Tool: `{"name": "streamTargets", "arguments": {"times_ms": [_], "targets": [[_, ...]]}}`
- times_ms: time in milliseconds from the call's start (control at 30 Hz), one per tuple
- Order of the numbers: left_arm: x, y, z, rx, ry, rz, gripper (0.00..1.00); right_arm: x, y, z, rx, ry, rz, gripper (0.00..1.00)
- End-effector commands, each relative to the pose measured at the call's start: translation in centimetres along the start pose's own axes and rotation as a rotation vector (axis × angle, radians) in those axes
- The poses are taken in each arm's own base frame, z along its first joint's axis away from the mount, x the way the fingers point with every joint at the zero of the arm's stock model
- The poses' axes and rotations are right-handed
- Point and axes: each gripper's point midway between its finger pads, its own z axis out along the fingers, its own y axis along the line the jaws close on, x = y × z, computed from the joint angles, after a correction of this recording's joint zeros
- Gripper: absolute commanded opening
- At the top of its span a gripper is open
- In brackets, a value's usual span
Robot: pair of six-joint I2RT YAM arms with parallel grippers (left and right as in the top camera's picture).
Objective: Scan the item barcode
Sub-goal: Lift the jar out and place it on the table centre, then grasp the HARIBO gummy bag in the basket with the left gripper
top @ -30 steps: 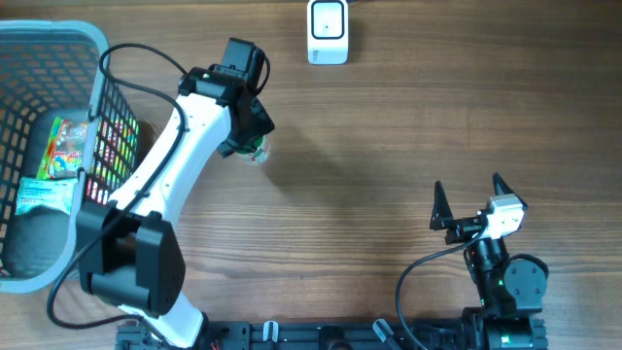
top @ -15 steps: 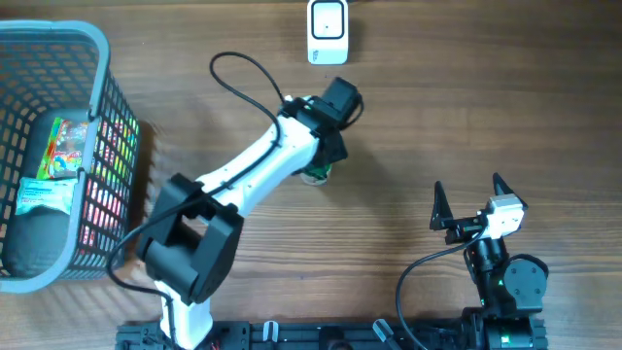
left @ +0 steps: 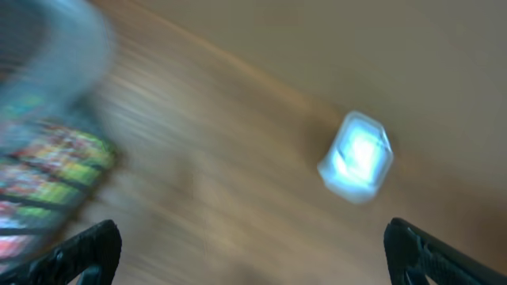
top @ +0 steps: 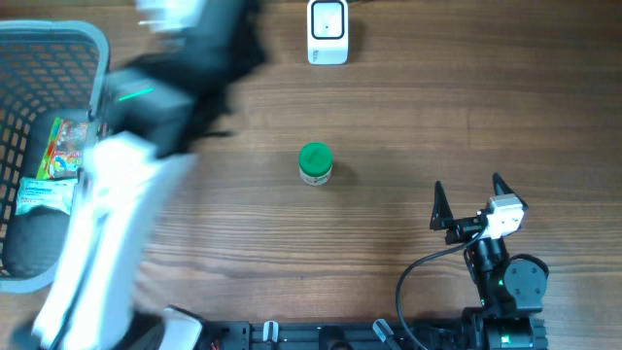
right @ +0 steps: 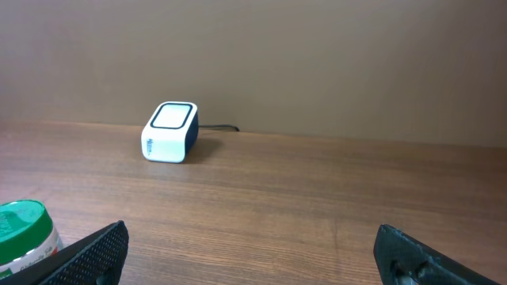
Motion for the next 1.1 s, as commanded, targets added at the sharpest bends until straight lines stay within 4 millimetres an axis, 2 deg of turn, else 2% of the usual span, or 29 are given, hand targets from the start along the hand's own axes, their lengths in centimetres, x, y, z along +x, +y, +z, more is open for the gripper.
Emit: {"name": "streamTargets", "arguments": {"times_ms": [0,33,100,167,267,300,367,467,533,667,833,867,900,933,967,1033,1067], "targets": [[-3.7,14.8,-0.6,-0.364,-0.075,-0.477,1.0,-0.1,-0.1,0.0,0.006,-0.007,-0.005,1.0],[-3.5,18.0,-0.6,-0.433,-0.054,-0.589,1.0,-0.1,-0.1,0.0,0.006,-0.007,-0.005,1.0],[-2.7,23.3,1.3,-0.515,0.026,-0.767,1.0,-0.1,-0.1,0.0,0.006,-0.007,-0.005,1.0],[-1.0,27.4,4.3,-0.579,0.112,-0.89,1.0,-0.1,-0.1,0.0,0.006,-0.007,-0.005,1.0],[2.3,31.0,9.4,-0.623,0.239,-0.937,1.0,-0.1,-0.1,0.0,0.006,-0.007,-0.005,1.0],[3.0,31.6,10.5,-0.637,0.258,-0.941,1.0,-0.1,-0.1,0.0,0.006,-0.007,-0.005,1.0],[5.3,32.7,14.3,-0.654,0.324,-0.916,1.0,-0.1,-0.1,0.0,0.006,-0.007,-0.005,1.0],[6.4,32.6,21.1,-0.569,0.379,-0.812,1.0,-0.1,-0.1,0.0,0.006,-0.007,-0.005,1.0],[7.8,33.1,23.7,-0.584,0.411,-0.81,1.0,-0.1,-0.1,0.0,0.006,-0.007,-0.005,1.0],[11.0,34.0,27.6,-0.601,0.486,-0.82,1.0,-0.1,-0.1,0.0,0.006,-0.007,-0.005,1.0],[14.7,33.8,30.6,-0.61,0.582,-0.814,1.0,-0.1,-0.1,0.0,0.006,-0.007,-0.005,1.0],[15.7,33.7,31.1,-0.618,0.607,-0.805,0.75,-0.1,-0.1,0.0,0.006,-0.007,-0.005,1.0],[16.0,33.4,31.2,-0.612,0.619,-0.788,0.43,-0.1,-0.1,0.0,0.006,-0.007,-0.005,1.0],[15.9,33.0,31.5,-0.589,0.623,-0.752,0.22,-0.1,-0.1,0.0,0.006,-0.007,-0.005,1.0],[15.5,32.6,31.6,-0.562,0.625,-0.724,0.04,-0.1,-0.1,0.0,0.006,-0.007,-0.004,1.0],[14.0,31.7,31.6,-0.478,0.635,-0.636,0.04,-0.1,-0.1,0.0,0.006,-0.007,-0.005,1.0],[11.6,31.3,30.7,-0.447,0.619,-0.574,0.04,-0.1,-0.1,0.0,0.006,-0.007,-0.004,1.0]]}}
